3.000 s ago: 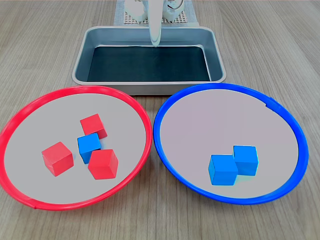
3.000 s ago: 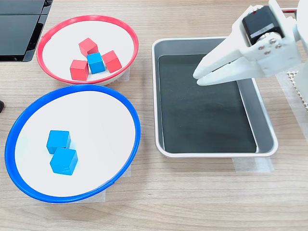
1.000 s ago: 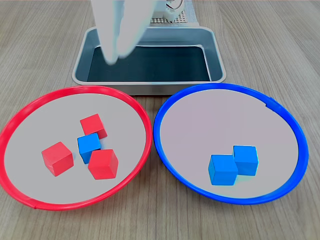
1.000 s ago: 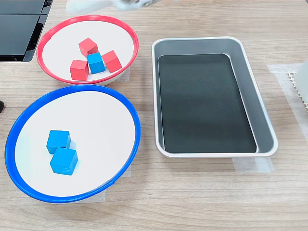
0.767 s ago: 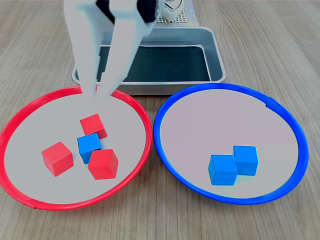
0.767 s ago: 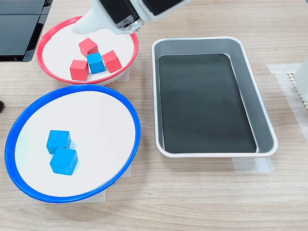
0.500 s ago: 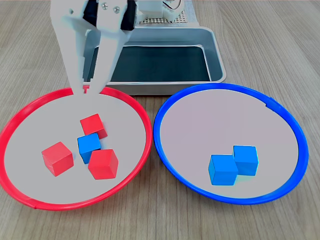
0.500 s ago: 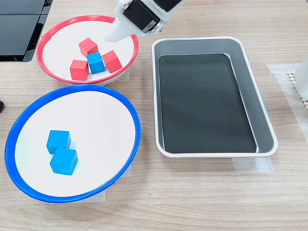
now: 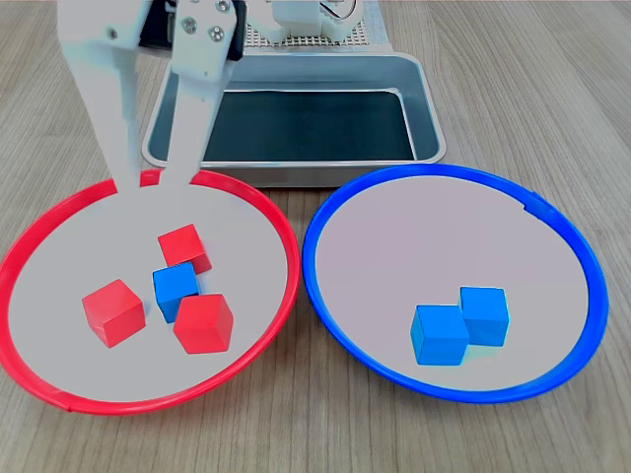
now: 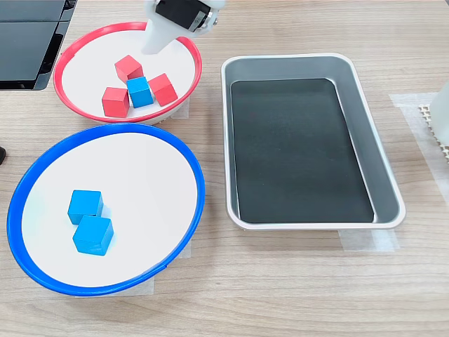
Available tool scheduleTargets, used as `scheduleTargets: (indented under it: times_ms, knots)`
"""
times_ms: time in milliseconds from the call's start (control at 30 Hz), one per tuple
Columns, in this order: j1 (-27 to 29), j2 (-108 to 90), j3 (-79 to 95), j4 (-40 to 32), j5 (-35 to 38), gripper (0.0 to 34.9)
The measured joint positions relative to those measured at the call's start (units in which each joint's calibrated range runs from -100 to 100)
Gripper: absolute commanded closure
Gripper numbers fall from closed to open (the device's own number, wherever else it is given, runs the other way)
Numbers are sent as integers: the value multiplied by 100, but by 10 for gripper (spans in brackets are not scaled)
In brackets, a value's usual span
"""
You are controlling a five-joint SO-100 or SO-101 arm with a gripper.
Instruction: Relocate any blue block in the red dish to the blue dish, correcting any misplacements.
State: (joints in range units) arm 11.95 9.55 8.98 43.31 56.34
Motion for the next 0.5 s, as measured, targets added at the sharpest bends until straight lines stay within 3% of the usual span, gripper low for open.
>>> scheduleTargets:
  times_ms: [500]
  knots:
    - [106,1279,-1479,506,791,204]
